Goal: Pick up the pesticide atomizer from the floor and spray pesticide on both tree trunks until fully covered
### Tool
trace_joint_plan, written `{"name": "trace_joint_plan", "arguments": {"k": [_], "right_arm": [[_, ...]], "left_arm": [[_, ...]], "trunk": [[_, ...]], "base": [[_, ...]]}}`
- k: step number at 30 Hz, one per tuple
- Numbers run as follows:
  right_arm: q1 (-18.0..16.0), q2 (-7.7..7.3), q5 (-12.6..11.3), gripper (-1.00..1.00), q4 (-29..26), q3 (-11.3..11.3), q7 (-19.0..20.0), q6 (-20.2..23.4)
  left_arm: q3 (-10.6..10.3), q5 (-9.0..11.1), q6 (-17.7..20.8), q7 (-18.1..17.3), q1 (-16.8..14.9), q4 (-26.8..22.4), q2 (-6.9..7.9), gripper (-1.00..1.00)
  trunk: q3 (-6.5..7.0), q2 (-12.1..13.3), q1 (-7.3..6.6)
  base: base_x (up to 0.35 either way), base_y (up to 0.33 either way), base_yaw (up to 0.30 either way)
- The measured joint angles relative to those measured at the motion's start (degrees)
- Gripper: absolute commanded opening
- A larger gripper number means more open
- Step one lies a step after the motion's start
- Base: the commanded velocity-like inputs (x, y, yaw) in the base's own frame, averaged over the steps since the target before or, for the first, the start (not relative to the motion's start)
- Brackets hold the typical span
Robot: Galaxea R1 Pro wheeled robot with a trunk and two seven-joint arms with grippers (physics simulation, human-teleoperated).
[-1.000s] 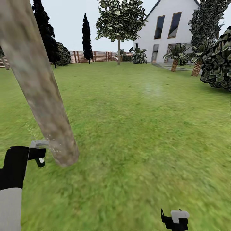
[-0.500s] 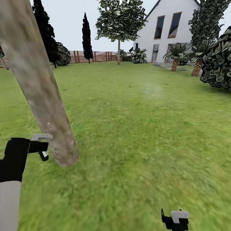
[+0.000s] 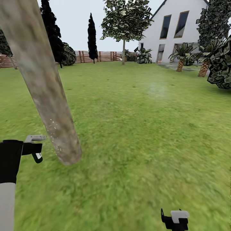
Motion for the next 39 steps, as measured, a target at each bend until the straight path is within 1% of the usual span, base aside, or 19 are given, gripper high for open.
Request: {"name": "trace_joint_plan", "arguments": {"k": [13,16,24,32,39], "right_arm": [[0.0,0.00,0.0,1.00,0.0,0.1,0.0,0.0],[0.0,0.00,0.0,1.00,0.0,0.1,0.0,0.0],[0.0,0.00,0.0,1.00,0.0,0.1,0.0,0.0],[0.0,-0.09,0.0,1.00,0.0,0.0,0.0,0.0],[0.0,0.00,0.0,1.00,0.0,0.0,0.0,0.0]], "left_arm": [[0.0,0.0,0.1,0.1,0.0,0.1,-0.11,-1.00],[0.0,-0.1,0.1,1.6,0.0,0.1,-0.11,-1.00],[-0.1,0.2,0.2,2.0,0.0,0.0,-0.33,-1.00],[-0.1,0.2,0.3,2.0,0.0,0.0,-0.46,-1.00],[0.1,0.2,0.3,2.0,0.0,0.0,-0.46,-1.00]], "trunk": [[0.00,0.0,0.00],[0.00,0.0,0.00],[0.00,0.0,0.00],[0.00,0.0,0.00],[0.00,0.0,0.00]], "base": [[0.010,-0.271,0.001],[0.000,-0.273,0.006],[0.000,-0.274,0.222],[0.006,-0.274,0.015],[0.137,-0.263,0.054]]}}
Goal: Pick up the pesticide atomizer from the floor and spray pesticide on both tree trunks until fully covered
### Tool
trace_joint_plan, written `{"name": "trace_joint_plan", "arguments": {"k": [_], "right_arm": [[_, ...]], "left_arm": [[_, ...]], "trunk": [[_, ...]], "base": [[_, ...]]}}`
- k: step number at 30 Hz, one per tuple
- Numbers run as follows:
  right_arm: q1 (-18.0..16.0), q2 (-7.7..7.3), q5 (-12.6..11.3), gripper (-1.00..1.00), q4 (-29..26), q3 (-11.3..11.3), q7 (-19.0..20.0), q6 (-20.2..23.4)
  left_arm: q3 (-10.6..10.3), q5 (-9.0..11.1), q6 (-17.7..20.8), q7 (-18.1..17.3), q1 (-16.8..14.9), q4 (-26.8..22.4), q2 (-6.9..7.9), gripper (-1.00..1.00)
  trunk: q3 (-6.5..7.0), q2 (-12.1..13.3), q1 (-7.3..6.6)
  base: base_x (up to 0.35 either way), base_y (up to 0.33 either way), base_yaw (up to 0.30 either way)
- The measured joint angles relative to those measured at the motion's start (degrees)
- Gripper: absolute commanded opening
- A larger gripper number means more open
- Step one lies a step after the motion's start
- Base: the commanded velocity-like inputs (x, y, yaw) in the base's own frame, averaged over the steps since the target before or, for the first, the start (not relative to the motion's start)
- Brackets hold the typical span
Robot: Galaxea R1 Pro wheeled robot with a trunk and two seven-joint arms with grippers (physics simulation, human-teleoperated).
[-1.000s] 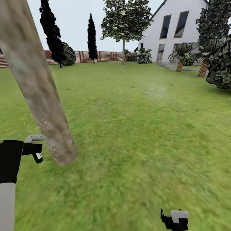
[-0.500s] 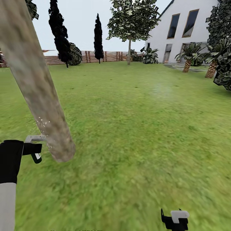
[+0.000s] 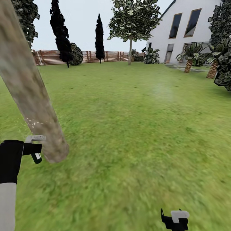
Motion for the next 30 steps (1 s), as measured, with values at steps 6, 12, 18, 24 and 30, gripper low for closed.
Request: {"name": "trace_joint_plan", "arguments": {"k": [6,12,18,24,30], "right_arm": [[0.0,0.00,0.0,1.00,0.0,0.0,0.0,0.0],[0.0,0.00,0.0,1.00,0.0,0.0,0.0,0.0],[0.0,0.00,0.0,1.00,0.0,0.0,0.0,0.0],[0.0,0.00,0.0,1.00,0.0,0.0,0.0,0.0],[0.0,0.00,0.0,1.00,0.0,0.0,0.0,0.0]], "left_arm": [[-0.1,0.0,0.0,0.0,0.0,0.0,0.00,-1.00],[-0.1,-0.1,0.0,0.0,0.0,0.0,0.00,-1.00],[0.0,-0.1,-0.1,0.1,0.0,0.1,0.00,-1.00],[0.1,-0.2,-0.3,0.1,2.2,0.8,0.17,-1.00],[3.8,0.5,-0.5,1.9,4.0,0.9,-0.63,-1.00]], "trunk": [[0.00,0.0,0.00],[0.00,0.0,0.00],[0.00,0.0,0.00],[-0.01,0.0,0.00],[0.00,0.0,0.00]], "base": [[0.026,-0.269,0.263],[0.137,-0.254,0.249],[0.271,-0.141,0.019],[0.125,-0.008,0.103],[0.001,0.000,0.158]]}}
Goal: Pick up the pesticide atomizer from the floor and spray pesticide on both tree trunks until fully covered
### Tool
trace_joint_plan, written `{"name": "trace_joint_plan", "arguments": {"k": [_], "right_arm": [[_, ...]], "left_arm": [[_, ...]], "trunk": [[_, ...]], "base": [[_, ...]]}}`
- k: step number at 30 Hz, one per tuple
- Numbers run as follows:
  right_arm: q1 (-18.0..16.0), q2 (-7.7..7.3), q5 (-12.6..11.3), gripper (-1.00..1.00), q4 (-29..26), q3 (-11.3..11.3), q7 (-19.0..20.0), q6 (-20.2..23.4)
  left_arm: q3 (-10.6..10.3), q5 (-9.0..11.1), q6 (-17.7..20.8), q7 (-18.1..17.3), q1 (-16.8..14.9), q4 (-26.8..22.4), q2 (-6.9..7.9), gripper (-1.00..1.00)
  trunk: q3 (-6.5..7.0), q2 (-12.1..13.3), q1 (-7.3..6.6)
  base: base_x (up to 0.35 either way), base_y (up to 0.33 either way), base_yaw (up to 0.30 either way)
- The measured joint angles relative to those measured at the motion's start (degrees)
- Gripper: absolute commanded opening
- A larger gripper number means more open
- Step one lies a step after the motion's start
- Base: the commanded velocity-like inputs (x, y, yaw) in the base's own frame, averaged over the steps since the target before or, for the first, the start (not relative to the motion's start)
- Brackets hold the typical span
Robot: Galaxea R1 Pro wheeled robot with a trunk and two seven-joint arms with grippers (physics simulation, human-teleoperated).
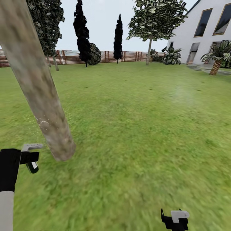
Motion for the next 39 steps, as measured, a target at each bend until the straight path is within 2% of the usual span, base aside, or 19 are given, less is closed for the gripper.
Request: {"name": "trace_joint_plan", "arguments": {"k": [1,3,5,8,9,12,13,15,19,20,22,24,29,36,39], "right_arm": [[0.0,0.00,0.0,1.00,0.0,0.0,0.0,0.0],[0.0,0.00,0.0,1.00,0.0,0.0,0.0,0.0],[0.0,0.00,0.0,1.00,0.0,0.0,0.0,0.0],[0.0,0.00,0.0,1.00,0.0,0.0,0.0,0.0],[0.0,0.00,0.0,1.00,0.0,0.0,0.0,0.0],[0.0,0.00,0.0,1.00,0.0,0.0,0.0,0.0],[0.0,0.00,0.0,1.00,0.0,0.0,0.0,0.0],[0.0,0.00,0.0,1.00,0.0,0.0,0.0,0.0],[0.0,0.00,0.0,1.00,0.0,0.0,0.0,0.0],[0.0,0.00,0.0,1.00,0.0,0.0,0.0,0.0],[0.0,0.00,0.0,1.00,0.0,0.0,0.0,0.0],[0.0,0.00,0.0,1.00,0.0,0.0,0.0,0.0],[0.0,0.00,0.0,1.00,0.0,0.0,0.0,-0.1],[0.0,0.00,0.0,1.00,0.0,0.0,0.0,0.0],[0.0,0.00,0.0,1.00,0.0,0.0,0.0,0.0]], "left_arm": [[0.0,0.1,0.0,0.0,0.0,0.0,-0.90,-1.00],[-0.2,0.3,0.1,0.1,-0.1,-0.3,-3.66,-1.00],[-2.4,-0.2,0.1,0.2,-0.3,-0.5,-4.72,-1.00],[-2.0,-0.9,-0.1,0.3,-0.2,-0.6,-4.13,-1.00],[-1.0,-1.6,-0.4,1.6,-0.1,-0.4,-3.85,-1.00],[0.6,-0.5,-1.4,4.5,0.9,0.6,-3.86,-1.00],[0.8,-0.3,-3.5,4.9,1.5,1.0,-4.19,-1.00],[1.0,0.0,-5.2,5.1,2.0,1.3,-4.48,-1.00],[1.2,0.1,-5.6,5.1,2.2,1.5,-4.82,-1.00],[1.6,-0.2,-5.6,5.1,2.5,1.5,-4.68,-1.00],[4.6,-0.4,-6.0,5.0,3.7,1.5,-4.38,-1.00],[5.8,0.0,-7.3,5.0,4.4,1.5,-4.68,-1.00],[5.7,0.1,-8.2,5.1,5.9,2.7,-7.13,-1.00],[6.4,-0.3,-8.5,5.0,6.0,2.9,-6.33,-1.00],[6.1,0.1,-8.5,5.1,6.0,3.0,-7.17,-1.00]], "trunk": [[0.00,0.0,0.00],[0.00,0.0,0.00],[0.00,0.0,0.00],[0.00,0.0,0.00],[0.00,0.0,0.00],[0.00,0.0,0.00],[0.00,0.0,0.00],[0.00,0.0,0.00],[0.00,0.0,0.00],[0.00,0.0,0.00],[0.00,0.0,0.00],[0.00,0.0,0.00],[0.00,0.0,0.00],[0.00,0.0,0.00],[0.00,0.0,0.00]], "base": [[0.000,0.000,0.009],[0.000,0.000,0.003],[0.000,0.000,0.000],[0.019,-0.052,0.000],[0.080,-0.210,0.000],[0.108,-0.238,0.000],[0.140,-0.249,0.000],[0.150,-0.251,0.132],[0.164,-0.247,0.256],[0.193,-0.229,0.276],[0.215,-0.211,0.277],[0.231,-0.192,0.275],[0.255,-0.159,0.098],[0.324,-0.022,0.001],[0.189,-0.121,0.000]]}}
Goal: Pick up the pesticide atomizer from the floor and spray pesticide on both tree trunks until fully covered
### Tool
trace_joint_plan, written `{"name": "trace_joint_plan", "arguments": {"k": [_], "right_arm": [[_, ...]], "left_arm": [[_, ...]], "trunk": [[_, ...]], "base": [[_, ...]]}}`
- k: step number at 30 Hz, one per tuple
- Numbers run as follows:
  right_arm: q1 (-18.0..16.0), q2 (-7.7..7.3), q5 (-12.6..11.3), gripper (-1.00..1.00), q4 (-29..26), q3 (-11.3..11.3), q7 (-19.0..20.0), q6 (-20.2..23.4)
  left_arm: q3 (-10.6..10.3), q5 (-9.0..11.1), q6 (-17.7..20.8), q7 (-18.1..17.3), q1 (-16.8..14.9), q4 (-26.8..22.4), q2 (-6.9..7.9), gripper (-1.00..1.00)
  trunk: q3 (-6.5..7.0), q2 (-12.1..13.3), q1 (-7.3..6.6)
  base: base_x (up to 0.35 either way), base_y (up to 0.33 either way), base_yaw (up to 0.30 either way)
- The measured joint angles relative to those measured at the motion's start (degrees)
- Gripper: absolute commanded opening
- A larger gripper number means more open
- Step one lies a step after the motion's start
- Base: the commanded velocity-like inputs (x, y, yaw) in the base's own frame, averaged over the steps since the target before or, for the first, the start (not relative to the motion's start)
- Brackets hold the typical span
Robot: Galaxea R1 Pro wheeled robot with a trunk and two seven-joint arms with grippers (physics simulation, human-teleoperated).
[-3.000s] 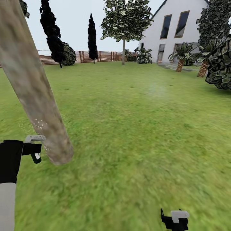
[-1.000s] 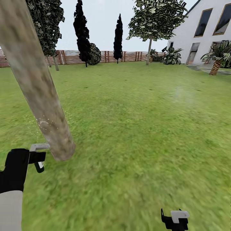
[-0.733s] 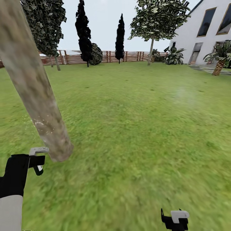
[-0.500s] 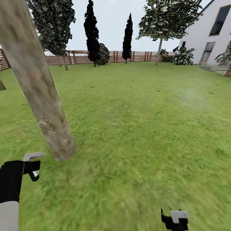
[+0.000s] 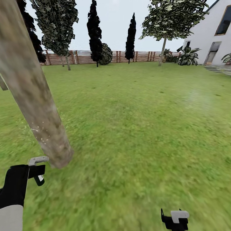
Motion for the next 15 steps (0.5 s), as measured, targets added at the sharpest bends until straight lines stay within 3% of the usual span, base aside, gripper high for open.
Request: {"name": "trace_joint_plan", "arguments": {"k": [2,4,5,7,10,12,15], "right_arm": [[0.0,0.00,0.0,1.00,0.0,0.0,0.0,0.0],[0.0,0.00,0.0,1.00,0.0,0.0,0.0,0.0],[0.0,0.00,0.0,1.00,0.0,0.0,0.0,0.0],[0.0,0.00,0.0,1.00,0.0,0.0,0.0,0.0],[0.0,0.00,0.0,1.00,0.0,0.0,0.0,0.0],[0.0,0.00,0.0,1.00,0.0,0.0,0.0,0.0],[0.0,0.00,0.0,1.00,0.0,0.0,0.0,0.0]], "left_arm": [[-0.2,0.1,0.0,0.0,0.0,1.4,-1.76,-1.00],[-0.1,-0.3,-0.1,0.0,0.0,1.9,-2.01,-1.00],[0.3,-0.9,-0.3,0.0,0.1,2.3,-1.40,-1.00],[1.7,-1.4,-3.3,0.1,1.2,4.0,1.63,-1.00],[4.8,-0.9,-5.7,0.1,1.8,7.0,2.85,-1.00],[5.1,-0.3,-6.0,0.1,1.9,8.2,1.92,-1.00],[5.2,-0.2,-6.3,0.1,1.9,9.4,-0.67,-1.00]], "trunk": [[0.00,0.0,0.00],[0.00,0.0,0.00],[0.00,0.0,0.00],[0.00,0.0,0.00],[0.00,0.0,0.00],[0.00,0.0,0.00],[0.00,0.0,0.00]], "base": [[0.125,-0.141,0.000],[0.139,-0.121,0.000],[0.054,-0.032,0.000],[0.023,-0.014,0.000],[0.003,-0.002,0.000],[0.000,0.000,0.005],[0.000,0.000,0.182]]}}
